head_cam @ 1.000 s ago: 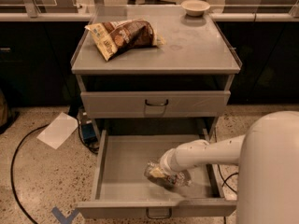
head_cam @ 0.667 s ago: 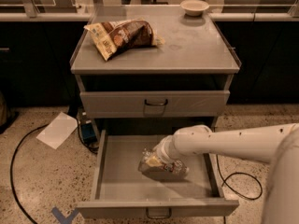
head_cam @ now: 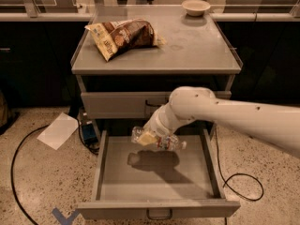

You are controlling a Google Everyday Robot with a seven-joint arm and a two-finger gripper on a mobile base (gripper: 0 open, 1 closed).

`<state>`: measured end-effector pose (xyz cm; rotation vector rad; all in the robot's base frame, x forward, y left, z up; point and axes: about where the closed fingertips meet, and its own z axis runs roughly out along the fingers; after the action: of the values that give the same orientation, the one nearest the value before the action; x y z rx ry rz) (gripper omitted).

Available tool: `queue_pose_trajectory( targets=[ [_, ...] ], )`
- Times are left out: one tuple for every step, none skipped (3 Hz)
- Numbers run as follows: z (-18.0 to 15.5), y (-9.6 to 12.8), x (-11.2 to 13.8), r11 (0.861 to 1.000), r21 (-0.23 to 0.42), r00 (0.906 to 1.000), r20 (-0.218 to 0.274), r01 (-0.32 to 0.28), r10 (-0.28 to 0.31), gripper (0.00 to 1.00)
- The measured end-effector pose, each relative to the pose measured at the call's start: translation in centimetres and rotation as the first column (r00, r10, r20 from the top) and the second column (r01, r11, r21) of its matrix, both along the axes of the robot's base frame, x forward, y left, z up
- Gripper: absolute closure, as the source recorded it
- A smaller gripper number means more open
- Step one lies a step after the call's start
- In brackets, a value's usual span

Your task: Pick water bottle from middle drawer and place on counter

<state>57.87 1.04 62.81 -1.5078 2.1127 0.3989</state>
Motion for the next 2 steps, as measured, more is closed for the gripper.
queue_pose_trajectory(
  targets=[
    [0.13,-0.55,-1.18,0.999,-0.029,0.9986,-0.048,-0.025,0.023,1.0],
    [0.17,-0.54,-1.17,0.999,-0.029,0.9985,-0.049,-0.025,0.024,1.0]
  ],
)
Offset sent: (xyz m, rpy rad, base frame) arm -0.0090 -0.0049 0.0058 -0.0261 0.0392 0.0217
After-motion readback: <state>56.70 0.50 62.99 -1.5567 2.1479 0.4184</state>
